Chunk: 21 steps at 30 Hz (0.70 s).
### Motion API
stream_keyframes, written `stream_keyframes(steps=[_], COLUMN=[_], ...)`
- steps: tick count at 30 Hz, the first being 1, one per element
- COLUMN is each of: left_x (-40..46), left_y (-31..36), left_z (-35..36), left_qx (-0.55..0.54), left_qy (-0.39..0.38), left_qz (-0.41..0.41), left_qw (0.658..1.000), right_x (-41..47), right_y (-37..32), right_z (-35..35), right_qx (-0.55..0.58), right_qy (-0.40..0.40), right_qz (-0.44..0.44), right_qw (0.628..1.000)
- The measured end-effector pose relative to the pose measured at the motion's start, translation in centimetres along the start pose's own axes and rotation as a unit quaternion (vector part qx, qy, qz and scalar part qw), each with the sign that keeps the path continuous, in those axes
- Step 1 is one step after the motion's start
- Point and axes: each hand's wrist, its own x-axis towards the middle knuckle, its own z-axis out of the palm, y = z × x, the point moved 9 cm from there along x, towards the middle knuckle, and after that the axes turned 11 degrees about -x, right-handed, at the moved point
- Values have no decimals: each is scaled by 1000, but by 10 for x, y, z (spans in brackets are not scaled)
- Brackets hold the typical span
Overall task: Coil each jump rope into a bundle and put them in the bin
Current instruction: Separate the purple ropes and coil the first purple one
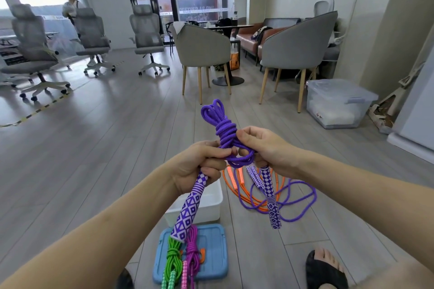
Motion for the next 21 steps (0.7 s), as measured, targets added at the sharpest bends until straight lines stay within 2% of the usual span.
stream_keyframes(steps=[5, 11, 13, 16, 19, 21], left_x=[-2, 6, 7, 6, 5, 6], left_y=[1, 11, 10, 7, 4, 3], left_z=[11, 2, 0, -4, -6, -6], left_qx=[33, 189, 207, 250, 294, 295], left_qy=[3, 93, 97, 110, 121, 117], left_qz=[24, 137, 140, 125, 127, 129], left_qw=[999, 968, 964, 954, 939, 940], right_x=[-2, -6, -7, -7, -8, -9], right_y=[-2, 1, -4, -17, -19, -11], right_z=[-3, -1, -11, -32, -39, -34], right_qx=[-7, -15, -77, -228, -317, -317], right_qy=[24, 62, 107, 147, 124, 88], right_qz=[-25, -13, -36, -86, -112, -106], right_qw=[999, 998, 991, 959, 934, 938])
